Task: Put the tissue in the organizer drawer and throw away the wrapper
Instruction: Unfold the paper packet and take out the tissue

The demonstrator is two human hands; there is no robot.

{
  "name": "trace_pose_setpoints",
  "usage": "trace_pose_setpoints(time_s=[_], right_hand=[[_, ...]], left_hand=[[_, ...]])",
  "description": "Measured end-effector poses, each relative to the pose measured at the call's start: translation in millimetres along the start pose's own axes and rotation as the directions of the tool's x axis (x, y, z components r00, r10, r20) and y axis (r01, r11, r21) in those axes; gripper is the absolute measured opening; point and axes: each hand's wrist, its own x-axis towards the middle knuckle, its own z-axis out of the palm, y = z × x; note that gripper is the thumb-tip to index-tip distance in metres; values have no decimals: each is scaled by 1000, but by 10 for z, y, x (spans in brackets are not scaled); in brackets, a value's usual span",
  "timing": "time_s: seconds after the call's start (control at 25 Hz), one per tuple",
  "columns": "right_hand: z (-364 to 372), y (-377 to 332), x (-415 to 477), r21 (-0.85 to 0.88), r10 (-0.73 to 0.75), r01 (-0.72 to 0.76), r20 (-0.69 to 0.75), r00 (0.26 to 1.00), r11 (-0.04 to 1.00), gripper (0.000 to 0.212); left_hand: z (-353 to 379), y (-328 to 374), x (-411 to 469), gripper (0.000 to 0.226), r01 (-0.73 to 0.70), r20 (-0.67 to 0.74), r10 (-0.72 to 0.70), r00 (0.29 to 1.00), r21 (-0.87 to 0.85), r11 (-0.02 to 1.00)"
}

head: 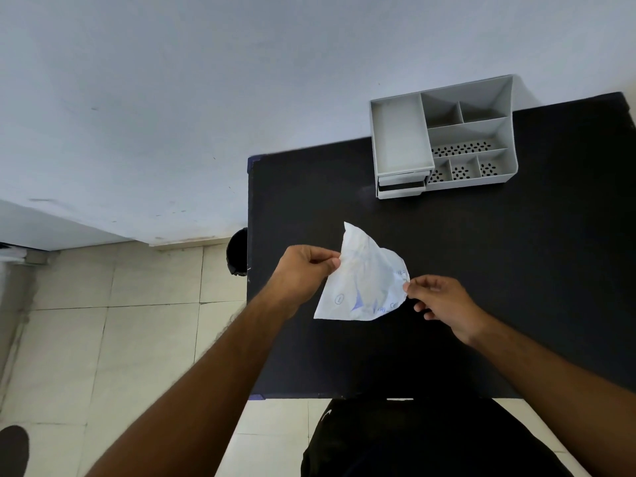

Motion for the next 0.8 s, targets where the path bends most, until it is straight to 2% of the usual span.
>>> trace_pose_setpoints(time_s=[0.08,0.16,0.2,0.24,0.32,0.36,0.4,0.48,0.52,0.64,0.68,0.76,0.8], right_hand=[[-30,9,20,6,9,-9,3,1000,1000,13],[-24,6,19,-40,15,-14,16,1000,999,12],[-13,0,18,-59,7,-6,29,1000,998,12],[-11,-14,18,-54,-9,11,44,999,998,13],[6,-47,3,-9,-45,46,90,995,999,15],[4,-46,6,0,-49,49,103,993,999,16],[-4,-45,7,-8,-38,40,103,994,999,16],[-38,-25,8,-50,-14,18,86,996,999,15],[-54,-7,29,-61,-13,18,86,996,998,16],[-39,11,12,-59,-32,39,114,993,998,19],[-37,28,18,-63,-29,36,113,993,997,19],[-39,58,13,-86,-15,24,103,995,996,15],[-49,57,8,-85,-10,20,106,994,996,14]], left_hand=[[-1,-32,28,13,4,-49,-2,999,55,999],[33,-68,17,15,46,-108,-15,994,295,954],[55,-57,3,16,44,-118,-2,993,355,934],[90,-14,-4,16,-4,-91,39,995,356,935],[88,88,-50,12,-109,-10,115,993,237,965],[77,123,-48,10,-117,8,118,993,194,974],[64,127,-26,12,-115,6,117,993,199,973],[28,87,-24,20,-50,-2,55,998,366,929],[24,80,-29,22,-53,25,47,999,393,918],[33,170,-145,20,-173,217,126,968,218,960],[45,163,-118,18,-186,195,141,971,239,953],[45,124,-110,15,-116,81,89,993,445,888],[52,122,-109,14,-102,98,64,993,456,884]])
